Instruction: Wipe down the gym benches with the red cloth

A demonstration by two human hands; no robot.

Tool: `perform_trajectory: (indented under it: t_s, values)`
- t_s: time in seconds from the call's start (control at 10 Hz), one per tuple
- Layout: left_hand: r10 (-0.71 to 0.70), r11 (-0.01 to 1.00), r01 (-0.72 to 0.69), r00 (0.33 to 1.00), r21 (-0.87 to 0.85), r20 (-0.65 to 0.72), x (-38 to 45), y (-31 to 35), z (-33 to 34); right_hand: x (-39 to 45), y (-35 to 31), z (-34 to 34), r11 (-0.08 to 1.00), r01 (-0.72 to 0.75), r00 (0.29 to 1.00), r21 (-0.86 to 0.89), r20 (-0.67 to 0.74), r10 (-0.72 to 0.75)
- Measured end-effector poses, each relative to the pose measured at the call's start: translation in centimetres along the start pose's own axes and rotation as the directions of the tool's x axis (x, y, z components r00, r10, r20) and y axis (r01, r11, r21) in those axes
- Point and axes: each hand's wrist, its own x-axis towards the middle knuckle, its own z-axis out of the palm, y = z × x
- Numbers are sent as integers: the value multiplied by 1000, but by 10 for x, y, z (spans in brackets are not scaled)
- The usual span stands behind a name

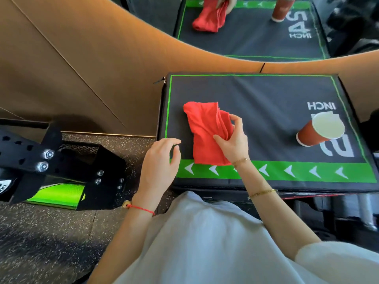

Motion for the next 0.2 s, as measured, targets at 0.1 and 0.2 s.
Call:
perform_trajectory:
  t_s: [0.1, 0.2]
  values:
    - [50, 999, -49, 998, -6, 36, 5, -3, 2, -6, 0, 1, 993, 54, 997, -101, -53, -59]
    - [89, 996, -88, 995, -16, 52, 7, -6, -1, -15, -4, -3, 960, 107, 982, -259, -122, -142]
